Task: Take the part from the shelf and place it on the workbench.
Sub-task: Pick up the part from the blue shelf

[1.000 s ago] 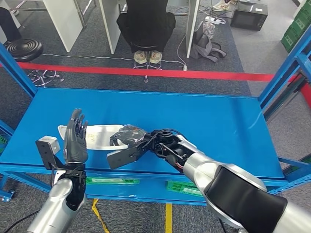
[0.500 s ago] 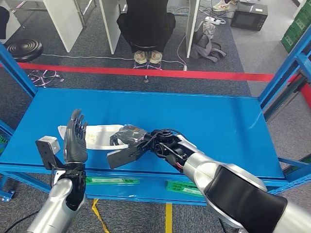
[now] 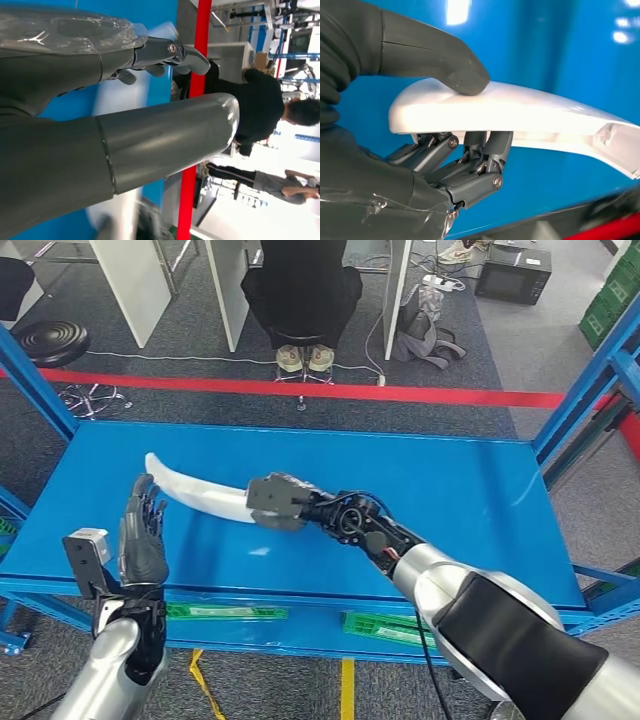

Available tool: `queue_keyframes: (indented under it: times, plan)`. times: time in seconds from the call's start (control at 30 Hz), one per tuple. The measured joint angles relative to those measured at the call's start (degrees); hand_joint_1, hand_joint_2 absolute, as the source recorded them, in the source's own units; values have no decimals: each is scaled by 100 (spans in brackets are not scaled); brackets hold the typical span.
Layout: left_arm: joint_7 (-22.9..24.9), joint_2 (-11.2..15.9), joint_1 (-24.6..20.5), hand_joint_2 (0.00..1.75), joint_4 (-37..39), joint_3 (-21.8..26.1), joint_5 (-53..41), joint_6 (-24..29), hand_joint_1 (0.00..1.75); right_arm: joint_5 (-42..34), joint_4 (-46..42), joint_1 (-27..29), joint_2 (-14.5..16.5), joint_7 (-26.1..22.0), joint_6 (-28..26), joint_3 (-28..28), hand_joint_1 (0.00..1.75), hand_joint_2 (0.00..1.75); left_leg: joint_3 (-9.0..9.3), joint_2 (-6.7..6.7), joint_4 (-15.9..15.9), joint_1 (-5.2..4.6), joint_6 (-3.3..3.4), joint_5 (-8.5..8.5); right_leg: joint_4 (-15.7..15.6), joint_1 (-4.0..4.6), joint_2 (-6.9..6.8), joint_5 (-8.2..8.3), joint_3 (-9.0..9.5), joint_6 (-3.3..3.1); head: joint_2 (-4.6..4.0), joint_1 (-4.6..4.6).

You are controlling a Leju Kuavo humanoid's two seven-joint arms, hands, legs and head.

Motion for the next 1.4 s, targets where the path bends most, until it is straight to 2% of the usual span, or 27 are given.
queue_keyframes:
  times: [0.17,0.3,0.53,0.83,1.4]
  plan:
    - [55,110,179,0,-293,118,-105,48,0,-1334,-506,232,-291,330,-55,-584,175,175,0,0,1,-3,0,0,0,0,1,1,1,1,0,3]
    - [166,176,299,0,-520,231,-187,64,0,-2319,-1202,647,-489,698,-202,-945,175,175,-1,-2,2,-2,-1,-2,0,-1,-1,-1,-2,0,0,3]
    - [274,251,462,0,-866,370,-262,72,0,-3288,-2675,1325,-936,1198,-645,-1528,175,175,-1,-2,1,1,-5,-4,0,-1,-1,-2,-4,-1,0,-2]
    - [262,273,528,0,-1011,418,-268,-66,0,-3612,-4591,2285,-1288,1528,-964,-2174,175,175,-1,-1,1,0,-6,-6,-1,-1,3,-3,-5,-1,0,1]
    - [207,227,532,0,-1028,416,-334,-255,0,-3563,-7085,2935,-1363,1815,-797,-2529,175,175,-1,2,0,1,-11,-9,-1,-1,6,-5,-6,0,0,0]
